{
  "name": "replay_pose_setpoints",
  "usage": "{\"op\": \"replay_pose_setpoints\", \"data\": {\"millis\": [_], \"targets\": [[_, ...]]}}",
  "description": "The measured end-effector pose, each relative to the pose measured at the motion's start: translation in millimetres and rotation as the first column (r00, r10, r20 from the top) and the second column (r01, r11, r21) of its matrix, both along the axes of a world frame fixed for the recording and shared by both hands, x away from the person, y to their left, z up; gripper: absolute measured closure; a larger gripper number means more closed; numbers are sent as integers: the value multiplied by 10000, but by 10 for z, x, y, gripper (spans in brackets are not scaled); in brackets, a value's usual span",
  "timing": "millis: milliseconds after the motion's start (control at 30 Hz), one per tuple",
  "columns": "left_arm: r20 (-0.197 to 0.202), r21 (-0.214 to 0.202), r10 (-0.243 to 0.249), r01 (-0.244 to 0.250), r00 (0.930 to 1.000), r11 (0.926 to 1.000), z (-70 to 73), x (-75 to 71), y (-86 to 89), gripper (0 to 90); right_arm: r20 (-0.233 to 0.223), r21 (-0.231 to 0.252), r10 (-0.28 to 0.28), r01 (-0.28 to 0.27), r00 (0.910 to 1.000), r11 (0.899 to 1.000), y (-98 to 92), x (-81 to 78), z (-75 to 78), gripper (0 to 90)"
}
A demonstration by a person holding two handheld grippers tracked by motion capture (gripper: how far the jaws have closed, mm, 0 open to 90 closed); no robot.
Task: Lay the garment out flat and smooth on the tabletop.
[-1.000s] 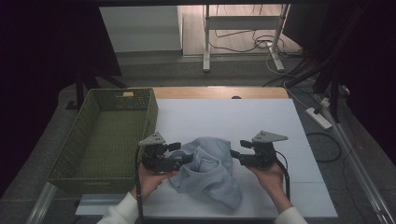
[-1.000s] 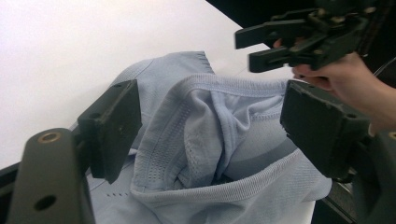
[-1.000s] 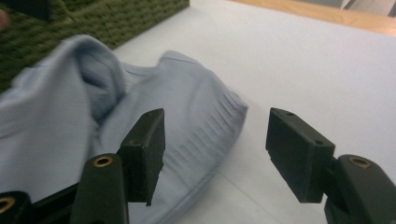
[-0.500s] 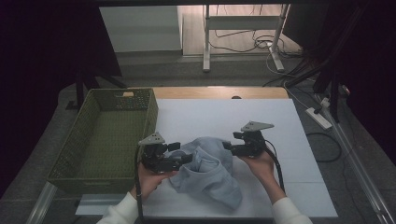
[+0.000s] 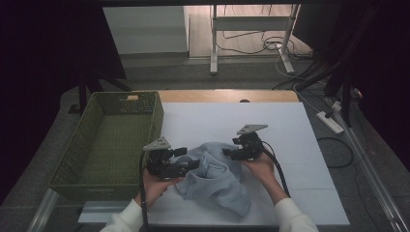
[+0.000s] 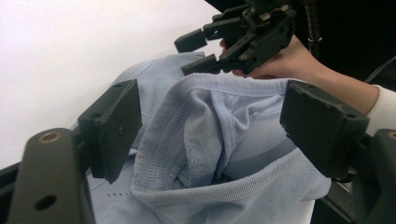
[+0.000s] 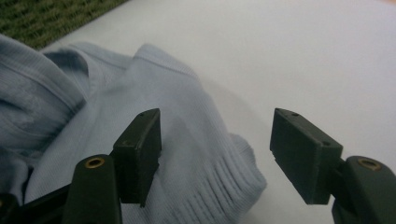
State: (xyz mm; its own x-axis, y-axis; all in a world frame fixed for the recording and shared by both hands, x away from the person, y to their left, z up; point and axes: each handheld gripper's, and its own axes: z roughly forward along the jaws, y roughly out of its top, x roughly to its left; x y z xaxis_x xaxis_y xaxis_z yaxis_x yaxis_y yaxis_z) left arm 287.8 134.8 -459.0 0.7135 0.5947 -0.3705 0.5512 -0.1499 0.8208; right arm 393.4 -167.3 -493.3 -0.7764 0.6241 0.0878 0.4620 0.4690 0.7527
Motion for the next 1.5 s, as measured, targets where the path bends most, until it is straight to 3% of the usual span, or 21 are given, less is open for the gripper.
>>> {"op": "replay_pose_setpoints", "data": {"millis": [233, 800, 1500], "targets": [[0, -16, -63, 63, 10000, 10000, 1, -7, -12, 215, -549, -586, -119, 87, 9984, 9982, 32, 11, -137, 445], [103, -47, 65, -65, 9999, 10000, 11, -15, 7, 219, -591, -1270, 350, -423, 9976, 9910, 73, -27, -158, 715], [21, 46, -46, 46, 10000, 10000, -6, -2, -9, 219, 147, -1287, 223, -202, 9996, 9915, -1, -102, -2, 752]]}}
